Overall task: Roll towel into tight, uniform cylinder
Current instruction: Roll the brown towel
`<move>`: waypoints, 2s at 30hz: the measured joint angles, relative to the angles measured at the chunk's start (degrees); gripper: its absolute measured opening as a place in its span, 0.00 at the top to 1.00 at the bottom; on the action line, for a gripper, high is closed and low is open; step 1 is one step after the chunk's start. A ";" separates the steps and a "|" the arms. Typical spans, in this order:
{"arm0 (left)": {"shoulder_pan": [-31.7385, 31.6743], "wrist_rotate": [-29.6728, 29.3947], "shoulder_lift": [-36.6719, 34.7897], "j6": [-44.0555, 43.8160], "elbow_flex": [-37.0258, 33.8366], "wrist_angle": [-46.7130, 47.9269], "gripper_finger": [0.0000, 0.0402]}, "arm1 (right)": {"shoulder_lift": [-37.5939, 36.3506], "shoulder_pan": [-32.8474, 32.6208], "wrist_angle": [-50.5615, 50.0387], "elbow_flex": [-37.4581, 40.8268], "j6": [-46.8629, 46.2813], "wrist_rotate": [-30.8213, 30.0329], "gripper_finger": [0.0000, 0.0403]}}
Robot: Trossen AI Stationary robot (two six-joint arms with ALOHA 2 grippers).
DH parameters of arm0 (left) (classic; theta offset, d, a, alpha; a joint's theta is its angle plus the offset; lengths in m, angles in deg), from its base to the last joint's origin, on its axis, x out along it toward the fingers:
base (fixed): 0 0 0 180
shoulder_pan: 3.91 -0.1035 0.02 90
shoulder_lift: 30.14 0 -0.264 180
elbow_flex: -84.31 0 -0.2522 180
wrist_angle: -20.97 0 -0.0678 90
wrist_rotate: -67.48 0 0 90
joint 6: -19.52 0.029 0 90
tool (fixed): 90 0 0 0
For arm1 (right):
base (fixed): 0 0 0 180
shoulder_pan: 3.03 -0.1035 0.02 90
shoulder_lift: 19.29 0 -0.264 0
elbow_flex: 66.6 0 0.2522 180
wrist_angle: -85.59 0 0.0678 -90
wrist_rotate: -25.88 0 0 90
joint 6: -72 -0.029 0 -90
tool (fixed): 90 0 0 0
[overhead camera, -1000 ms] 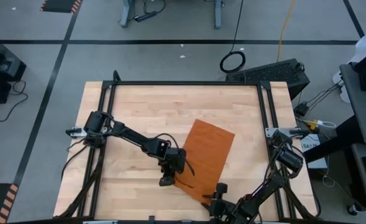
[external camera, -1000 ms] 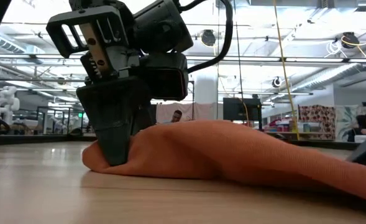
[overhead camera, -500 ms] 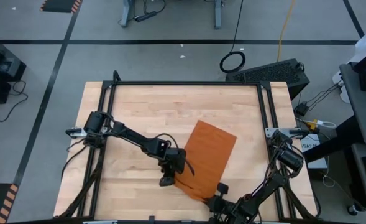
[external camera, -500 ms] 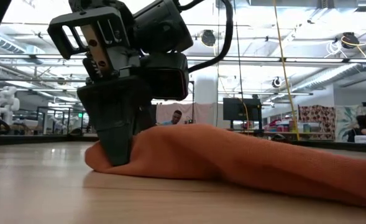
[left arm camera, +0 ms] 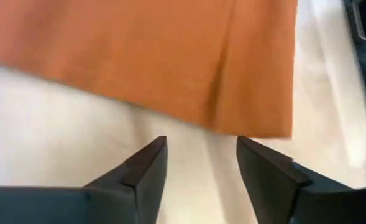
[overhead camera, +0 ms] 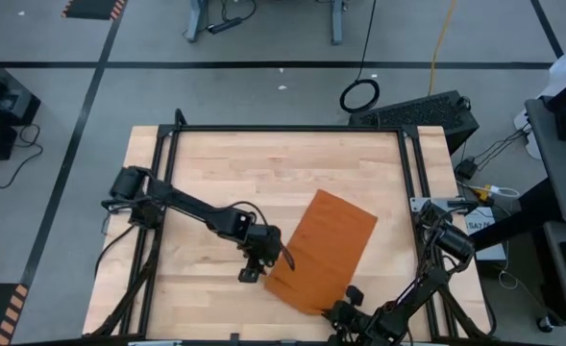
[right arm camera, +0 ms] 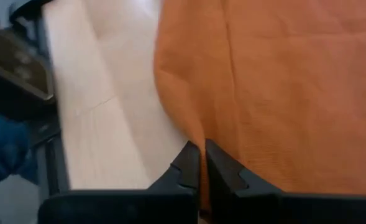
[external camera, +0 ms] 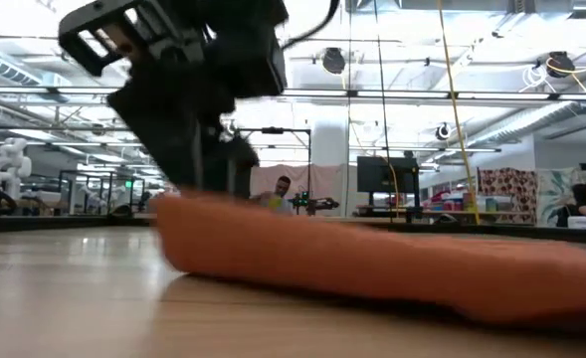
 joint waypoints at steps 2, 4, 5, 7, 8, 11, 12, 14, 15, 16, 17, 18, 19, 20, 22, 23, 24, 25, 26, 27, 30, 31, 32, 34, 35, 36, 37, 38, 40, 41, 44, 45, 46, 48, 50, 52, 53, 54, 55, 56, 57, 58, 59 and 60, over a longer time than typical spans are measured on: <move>1.07 -4.97 -2.56 0.14 -0.25 0.56 0.47 | -0.52 0.13 -2.28 0.02 -2.99 -0.01 1.00; 3.11 -8.81 -4.19 0.17 -0.58 -1.86 0.46 | -0.99 0.20 -4.29 0.02 -5.16 -0.07 1.00; 4.58 -11.01 -4.97 0.17 -1.07 -3.66 0.46 | -1.34 0.20 -5.35 0.04 -6.03 -0.11 1.00; 7.92 -15.46 -5.59 0.77 -2.03 -7.81 0.45 | -1.90 0.14 -6.68 0.04 -7.93 -0.66 1.00; 9.81 -18.02 -5.51 1.75 -2.45 -11.21 0.45 | -2.11 0.13 -7.47 0.04 -8.72 -0.89 1.00; 15.56 -25.97 -4.69 6.63 -4.73 -17.85 0.45 | -2.24 0.35 -8.74 0.14 -10.43 -0.85 1.00; 17.31 -29.22 -3.99 8.15 -5.24 -19.98 0.45 | -2.24 0.40 -8.76 0.31 -10.92 -0.99 1.00; 20.35 -35.39 -3.08 10.65 -5.99 -20.94 0.45 | -2.24 0.81 -9.21 0.56 -11.62 -1.07 1.00; 21.36 -37.91 -2.30 11.76 -5.98 -22.35 0.45 | -2.26 0.82 -8.80 0.79 -12.29 -1.05 1.00; 22.03 -39.14 -1.41 12.06 -5.74 -23.98 0.45 | -2.26 0.87 -8.73 1.02 -12.99 -1.04 1.00; 22.53 -40.06 -0.73 12.17 -5.68 -24.53 0.45 | -2.26 1.08 -8.90 1.17 -13.68 -1.06 1.00; 22.90 -41.36 -0.21 12.19 -5.82 -24.40 0.45 | -2.26 1.18 -8.81 1.29 -14.43 -1.06 1.00; 23.09 -42.80 0.65 12.18 -5.87 -25.01 0.45 | -2.26 1.18 -8.62 1.46 -14.98 -1.06 1.00; 23.04 -43.99 1.55 12.14 -5.79 -25.95 0.45 | -2.26 1.20 -8.67 1.56 -15.16 -1.06 1.00; 22.60 -45.23 2.75 12.29 -5.78 -24.81 0.45 | -2.26 1.41 -8.67 1.57 -15.39 -1.06 1.00; 22.20 -45.34 3.46 13.27 -5.84 -25.06 0.45 | -2.30 1.46 -8.67 1.57 -15.51 -1.08 1.00; 21.74 -45.31 4.36 13.92 -5.79 -25.68 0.45 | -2.30 1.47 -8.61 1.57 -15.49 -1.10 1.00; 21.35 -45.22 5.12 14.77 -5.74 -25.65 0.45 | -2.36 1.51 -8.56 1.57 -15.47 -1.10 1.00; 20.97 -45.19 5.75 15.71 -5.79 -25.24 0.45 | -2.50 1.51 -8.57 1.57 -15.44 -1.10 1.00; 20.44 -45.04 6.41 16.21 -5.81 -25.40 0.45 | -2.65 1.51 -8.48 1.57 -15.26 -1.10 1.00; 18.96 -42.79 7.40 16.34 -5.62 -25.88 0.47 | -2.69 1.51 -7.98 1.56 -14.45 -1.07 1.00; 18.43 -41.76 7.65 16.38 -5.60 -26.17 0.49 | -2.69 1.51 -7.89 1.57 -14.36 -0.96 1.00; 17.98 -40.53 7.90 16.19 -5.57 -26.68 0.52 | -2.69 1.51 -7.60 1.55 -14.19 -0.61 1.00; 17.67 -39.73 7.89 16.06 -5.53 -26.76 0.61 | -2.69 1.71 -7.31 1.55 -12.67 0.63 1.00; 17.56 -39.48 7.85 16.06 -5.53 -26.83 0.67 | -2.69 1.81 -7.15 1.55 -11.34 1.31 1.00; 17.43 -39.27 7.63 15.87 -5.53 -26.53 0.74 | -2.69 1.96 -7.14 1.55 -10.01 1.68 1.00; 17.14 -39.17 7.34 15.05 -5.56 -25.98 0.81 | -2.91 2.17 -7.24 1.55 -8.41 2.03 1.00; 16.66 -39.11 6.81 14.39 -5.62 -25.06 0.89 | -3.21 2.35 -7.27 1.55 -6.51 2.63 1.00; 15.70 -37.82 5.86 11.84 -5.15 -22.66 0.97 | -4.21 2.97 -7.75 1.55 -2.71 4.24 1.00; 15.37 -37.21 5.12 10.31 -4.79 -20.21 0.97 | -4.90 3.43 -7.87 1.55 -0.57 4.97 1.00; 14.29 -34.53 2.95 4.12 -2.91 -9.96 0.97 | -7.32 4.67 -8.21 1.55 7.52 5.61 1.00; 13.91 -34.22 1.83 1.68 -2.66 -6.11 0.98 | -8.14 5.22 -8.38 1.55 11.18 4.58 0.99; 13.53 -34.23 0.71 -0.66 -2.36 -3.00 0.98 | -8.99 5.95 -8.64 1.53 15.30 3.50 0.98; 13.15 -35.00 -1.91 -4.61 -2.23 2.13 0.99 | -10.84 7.90 -10.05 1.51 22.62 1.31 0.97; 13.27 -37.71 -3.98 -8.48 -2.22 6.77 0.99 | -12.15 11.42 -10.81 1.46 27.27 3.53 0.97; 13.62 -40.57 -5.77 -12.85 -2.34 12.21 0.99 | -12.42 15.25 -10.42 1.45 30.59 6.55 0.99; 14.03 -41.35 -6.43 -15.57 -2.37 14.77 0.99 | -12.35 16.84 -9.37 1.51 32.12 7.43 0.99; 14.42 -41.70 -6.94 -18.37 -2.39 16.97 0.99 | -12.09 18.18 -7.67 1.51 33.40 8.17 0.99; 15.19 -41.85 -7.35 -21.10 -2.40 18.77 0.99 | -11.78 19.10 -5.52 1.50 34.22 9.13 0.99; 16.19 -41.90 -7.61 -23.78 -2.40 20.14 0.99 | -11.60 19.55 -3.60 1.49 34.94 10.12 0.99; 17.37 -41.84 -7.70 -25.93 -2.40 20.80 0.99 | -11.39 19.84 -2.03 1.49 35.24 11.13 0.99; 18.55 -41.68 -7.73 -27.34 -2.40 21.06 0.99 | -11.27 19.89 -0.46 1.49 35.23 12.12 0.99; 19.78 -41.49 -7.71 -28.59 -2.43 21.03 0.99 | -11.24 19.74 0.91 1.49 34.78 12.62 0.99; 20.91 -41.51 -7.69 -29.80 -2.46 20.48 0.99 | -11.24 19.24 1.94 1.49 33.64 13.05 0.99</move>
